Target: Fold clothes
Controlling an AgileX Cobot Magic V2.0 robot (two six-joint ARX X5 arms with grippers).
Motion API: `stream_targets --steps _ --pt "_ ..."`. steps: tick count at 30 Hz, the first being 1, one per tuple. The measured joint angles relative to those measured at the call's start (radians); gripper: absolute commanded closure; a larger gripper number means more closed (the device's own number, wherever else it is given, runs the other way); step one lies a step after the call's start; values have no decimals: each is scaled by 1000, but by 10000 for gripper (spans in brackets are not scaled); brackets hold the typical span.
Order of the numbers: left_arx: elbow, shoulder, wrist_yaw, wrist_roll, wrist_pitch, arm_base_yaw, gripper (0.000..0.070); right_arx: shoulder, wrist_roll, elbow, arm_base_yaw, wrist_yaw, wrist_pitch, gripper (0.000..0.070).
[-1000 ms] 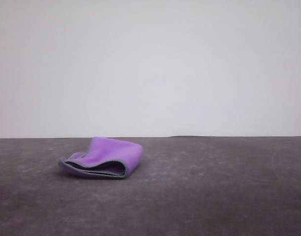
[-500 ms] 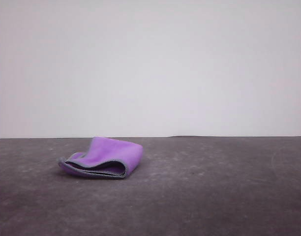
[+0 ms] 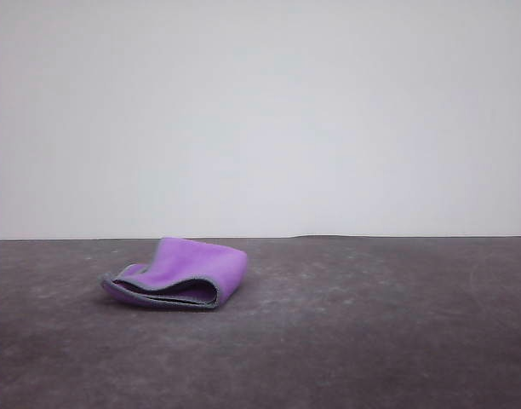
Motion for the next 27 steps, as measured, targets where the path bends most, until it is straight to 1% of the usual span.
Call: stream_targets --steps 27 --pt "0 0 0 0 0 0 684 0 0 0 0 0 0 688"
